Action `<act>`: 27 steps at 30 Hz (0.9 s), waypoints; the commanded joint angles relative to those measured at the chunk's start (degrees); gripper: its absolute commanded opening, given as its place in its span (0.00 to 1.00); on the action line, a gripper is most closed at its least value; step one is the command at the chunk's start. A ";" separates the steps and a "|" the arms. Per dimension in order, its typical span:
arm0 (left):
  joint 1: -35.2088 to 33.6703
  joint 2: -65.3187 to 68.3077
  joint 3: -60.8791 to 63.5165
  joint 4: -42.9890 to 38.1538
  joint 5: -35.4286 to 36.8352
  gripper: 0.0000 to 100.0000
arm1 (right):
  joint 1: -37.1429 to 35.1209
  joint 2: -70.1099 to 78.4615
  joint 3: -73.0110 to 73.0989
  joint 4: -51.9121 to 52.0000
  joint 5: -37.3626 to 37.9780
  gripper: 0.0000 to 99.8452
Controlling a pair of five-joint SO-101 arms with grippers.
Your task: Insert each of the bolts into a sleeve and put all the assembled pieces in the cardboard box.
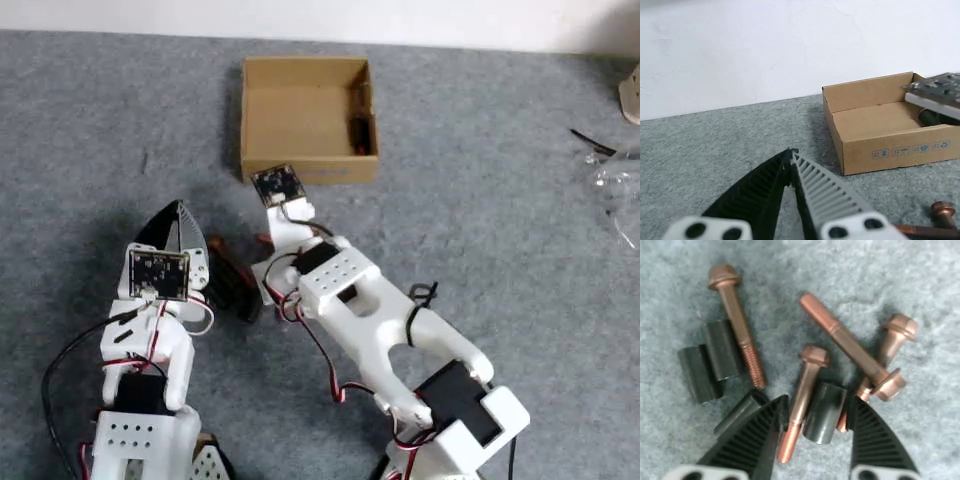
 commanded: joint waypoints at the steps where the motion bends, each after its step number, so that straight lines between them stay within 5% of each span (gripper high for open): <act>1: 0.48 -0.13 0.84 -1.23 0.53 0.01 | 1.10 -0.31 -0.13 0.57 -0.70 0.17; 27: 0.75 -0.13 1.10 -1.23 0.53 0.01 | 3.38 -0.22 -0.13 2.95 -0.62 0.12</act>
